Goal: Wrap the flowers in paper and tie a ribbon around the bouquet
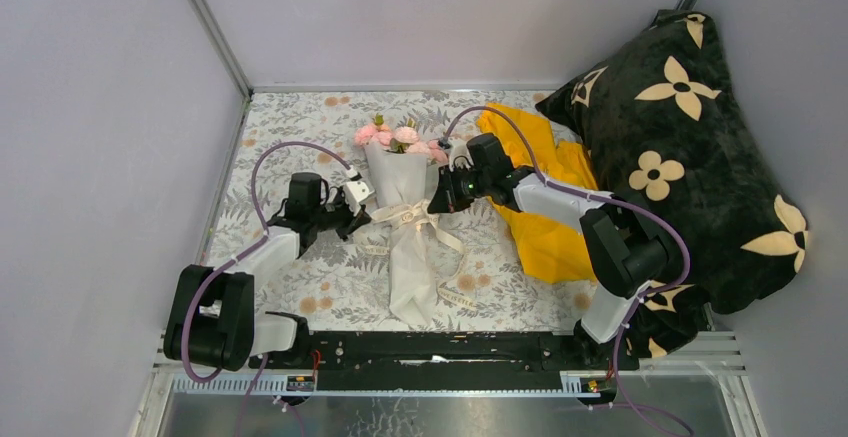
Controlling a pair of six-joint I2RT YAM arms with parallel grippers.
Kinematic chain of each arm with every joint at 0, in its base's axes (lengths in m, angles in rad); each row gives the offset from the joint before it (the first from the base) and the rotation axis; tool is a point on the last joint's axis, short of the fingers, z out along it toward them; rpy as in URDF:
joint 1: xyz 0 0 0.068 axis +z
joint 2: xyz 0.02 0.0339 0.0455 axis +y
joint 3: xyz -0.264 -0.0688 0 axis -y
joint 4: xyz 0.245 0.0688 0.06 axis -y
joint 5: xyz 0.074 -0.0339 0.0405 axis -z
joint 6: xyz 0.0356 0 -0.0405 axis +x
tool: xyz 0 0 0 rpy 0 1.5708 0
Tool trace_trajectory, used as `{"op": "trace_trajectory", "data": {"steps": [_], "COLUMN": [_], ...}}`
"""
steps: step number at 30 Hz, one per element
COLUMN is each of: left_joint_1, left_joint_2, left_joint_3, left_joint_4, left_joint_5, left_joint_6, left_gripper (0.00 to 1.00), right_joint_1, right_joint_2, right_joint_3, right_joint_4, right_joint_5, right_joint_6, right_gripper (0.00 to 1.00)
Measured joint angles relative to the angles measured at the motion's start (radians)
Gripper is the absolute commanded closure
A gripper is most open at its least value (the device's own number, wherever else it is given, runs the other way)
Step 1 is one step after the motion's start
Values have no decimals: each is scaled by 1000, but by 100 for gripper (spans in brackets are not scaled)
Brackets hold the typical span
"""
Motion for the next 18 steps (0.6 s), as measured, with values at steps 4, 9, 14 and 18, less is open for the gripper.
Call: {"op": "trace_trajectory", "data": {"steps": [4,9,14,18], "left_joint_1": [0,4,4,-82], "left_joint_2": [-11,-47,-80,-93], "left_joint_3": [-1,40,181,282], "left_joint_4": [-21,-171,-343,-416], "left_joint_5": [9,79,186,227], "left_joint_6": [59,245,441,608], "left_gripper": [75,45,70,69], "right_joint_1": [5,19,33,34], "right_joint_2": [-3,-3,-2,0], "right_joint_3": [0,0,4,18], "right_joint_4": [-5,-5,-6,-5], "right_joint_5": [-5,-19,-51,-92], "right_joint_6": [0,-8,-11,-11], "right_gripper": [100,100,100,100]}}
